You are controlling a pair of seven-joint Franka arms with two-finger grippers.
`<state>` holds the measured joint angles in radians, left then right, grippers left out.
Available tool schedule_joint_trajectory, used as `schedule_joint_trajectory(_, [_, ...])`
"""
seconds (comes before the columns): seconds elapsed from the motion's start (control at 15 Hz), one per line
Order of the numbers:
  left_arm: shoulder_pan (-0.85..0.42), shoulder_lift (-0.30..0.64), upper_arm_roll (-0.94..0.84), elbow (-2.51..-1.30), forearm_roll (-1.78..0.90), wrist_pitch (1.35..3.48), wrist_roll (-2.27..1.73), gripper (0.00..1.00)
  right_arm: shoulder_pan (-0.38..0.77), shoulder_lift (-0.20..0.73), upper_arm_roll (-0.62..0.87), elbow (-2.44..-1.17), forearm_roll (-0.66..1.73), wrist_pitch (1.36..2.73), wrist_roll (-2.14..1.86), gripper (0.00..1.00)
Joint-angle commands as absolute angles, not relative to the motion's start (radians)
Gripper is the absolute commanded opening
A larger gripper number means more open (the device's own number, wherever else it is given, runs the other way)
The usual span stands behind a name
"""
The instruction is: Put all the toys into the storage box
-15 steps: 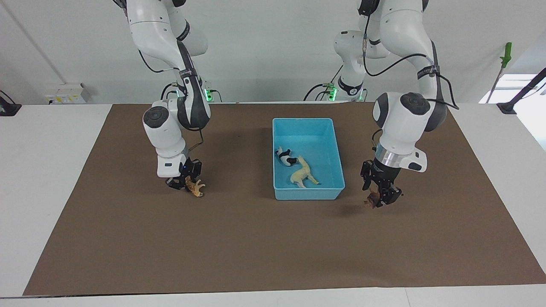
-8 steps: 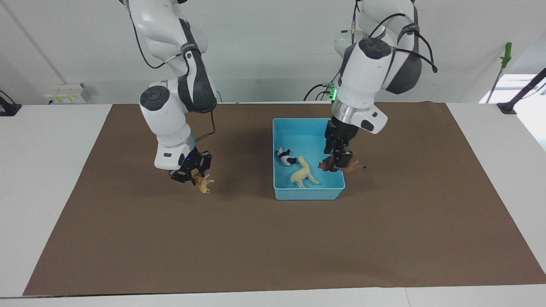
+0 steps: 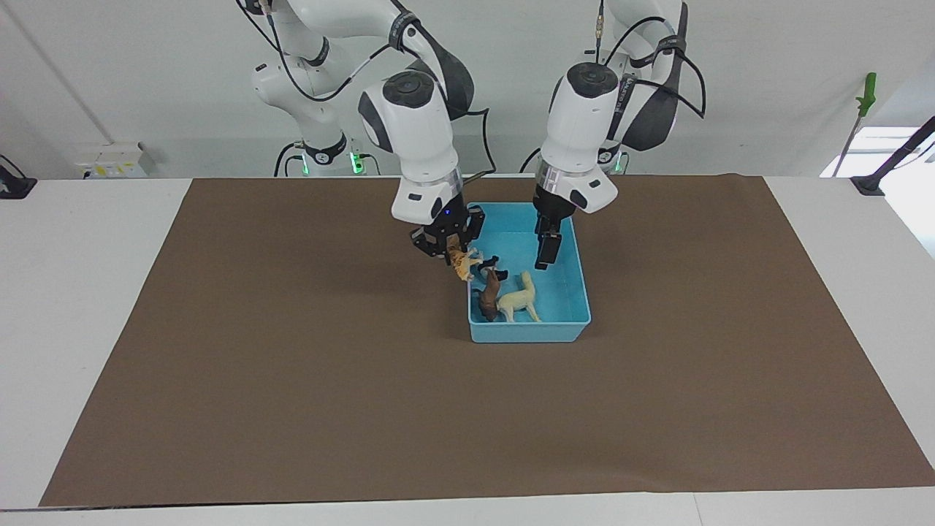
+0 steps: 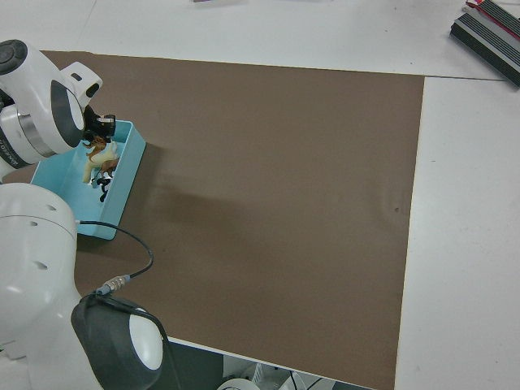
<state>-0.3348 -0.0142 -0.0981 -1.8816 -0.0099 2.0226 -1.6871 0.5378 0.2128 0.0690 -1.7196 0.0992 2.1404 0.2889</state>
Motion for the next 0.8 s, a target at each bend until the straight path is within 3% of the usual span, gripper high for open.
schedule_joint_trajectory(0.0, [-0.197,-0.098,-0.094,-1.888,-0.008,1.916,-1.388,1.0,0.621,0.248,0.064,-1.697,0.103,2.174,0.435,0.0])
schedule_joint_trajectory(0.07, [-0.16,-0.1,-0.094,-1.875,-0.006,1.889,-1.306,1.0,0.655,0.252,0.063,-1.697,0.1,2.193,0.474,0.0])
schedule_joint_trajectory(0.13, [-0.12,-0.1,-0.094,-1.856,-0.006,1.872,-1.213,1.0,0.672,0.256,0.063,-1.694,0.092,2.201,0.498,0.6])
schedule_joint_trajectory(0.2, [-0.097,-0.098,-0.094,-1.836,-0.006,1.849,-1.113,1.0,0.701,0.265,0.061,-1.69,0.069,2.204,0.502,1.0])
schedule_joint_trajectory(0.47, [-0.058,-0.086,-0.092,-1.777,-0.008,1.731,-0.647,1.0,0.677,0.271,0.054,-1.611,-0.032,2.053,0.471,1.0])
schedule_joint_trajectory(0.73, [-0.032,-0.044,-0.09,-1.658,-0.015,1.539,-0.167,1.0,0.516,0.224,0.055,-1.605,-0.025,1.942,0.307,1.0])
